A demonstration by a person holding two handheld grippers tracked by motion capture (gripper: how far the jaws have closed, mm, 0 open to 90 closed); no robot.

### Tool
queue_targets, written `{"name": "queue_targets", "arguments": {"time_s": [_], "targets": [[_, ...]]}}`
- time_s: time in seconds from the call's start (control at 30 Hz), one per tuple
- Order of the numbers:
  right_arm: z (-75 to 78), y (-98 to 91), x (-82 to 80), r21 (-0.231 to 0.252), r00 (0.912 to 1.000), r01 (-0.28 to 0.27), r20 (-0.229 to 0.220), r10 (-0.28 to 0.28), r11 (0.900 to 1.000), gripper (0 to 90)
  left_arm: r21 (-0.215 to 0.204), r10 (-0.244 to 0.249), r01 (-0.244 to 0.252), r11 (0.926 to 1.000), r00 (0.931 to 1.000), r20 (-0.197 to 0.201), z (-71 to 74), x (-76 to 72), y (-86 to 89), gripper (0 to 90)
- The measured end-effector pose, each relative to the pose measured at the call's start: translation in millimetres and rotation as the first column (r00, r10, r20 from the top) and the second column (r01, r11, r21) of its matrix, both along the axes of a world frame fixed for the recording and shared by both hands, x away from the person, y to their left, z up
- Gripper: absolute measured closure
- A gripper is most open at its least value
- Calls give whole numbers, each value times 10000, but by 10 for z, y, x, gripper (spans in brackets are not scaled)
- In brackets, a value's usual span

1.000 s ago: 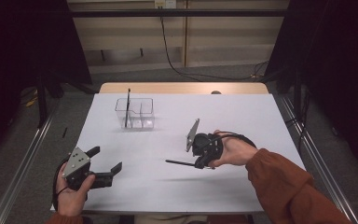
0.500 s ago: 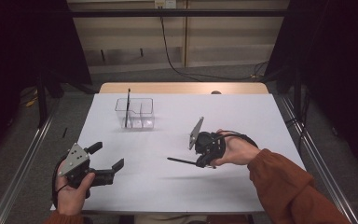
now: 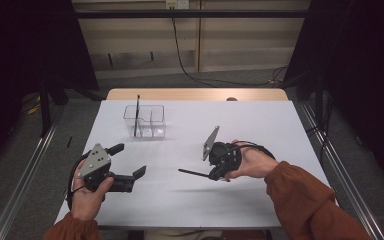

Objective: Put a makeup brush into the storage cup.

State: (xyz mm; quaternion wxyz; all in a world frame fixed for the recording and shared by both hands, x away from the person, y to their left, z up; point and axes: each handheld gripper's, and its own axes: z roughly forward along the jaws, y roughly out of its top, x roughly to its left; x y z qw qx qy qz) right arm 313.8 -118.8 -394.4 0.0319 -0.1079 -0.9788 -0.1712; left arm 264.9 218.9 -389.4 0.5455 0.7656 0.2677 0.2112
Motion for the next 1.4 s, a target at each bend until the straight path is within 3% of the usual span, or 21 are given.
{"name": "queue_targets", "arguments": {"time_s": [0.2, 0.33, 0.8, 0.97, 1.1, 1.17, 1.4], "targets": [[3, 0, -13, 138, 10000, -84, 26, 84, 9999, 851, 74, -629, 629, 9980, 9980, -8, 66, 41, -178, 28], [3, -6, -14, 185, 10000, -86, 42, 86, 9998, 851, 277, -1171, 1172, 9927, 9931, -47, 98, 66, -292, 29], [32, 24, -19, 174, 9996, -293, -35, 294, 9994, 851, 615, -2220, 2243, 9726, 9741, -424, 179, 184, -548, 35], [43, 36, -25, 109, 9995, -302, -52, 302, 9995, 851, 942, -2803, 2863, 9535, 9572, -719, 148, 228, -652, 42], [36, 43, -26, 140, 9992, -410, -13, 410, 9991, 850, 1237, -3026, 3140, 9413, 9476, -1024, 103, 276, -727, 42], [33, 53, -29, 144, 9991, -425, -1, 425, 9990, 851, 1508, -3114, 3268, 9330, 9431, -1168, 93, 306, -747, 41], [13, 70, -26, 3, 9987, -500, -71, 500, 9987, 851, 1965, -3235, 3524, 9150, 9318, -1646, 83, 377, -802, 36]]}}
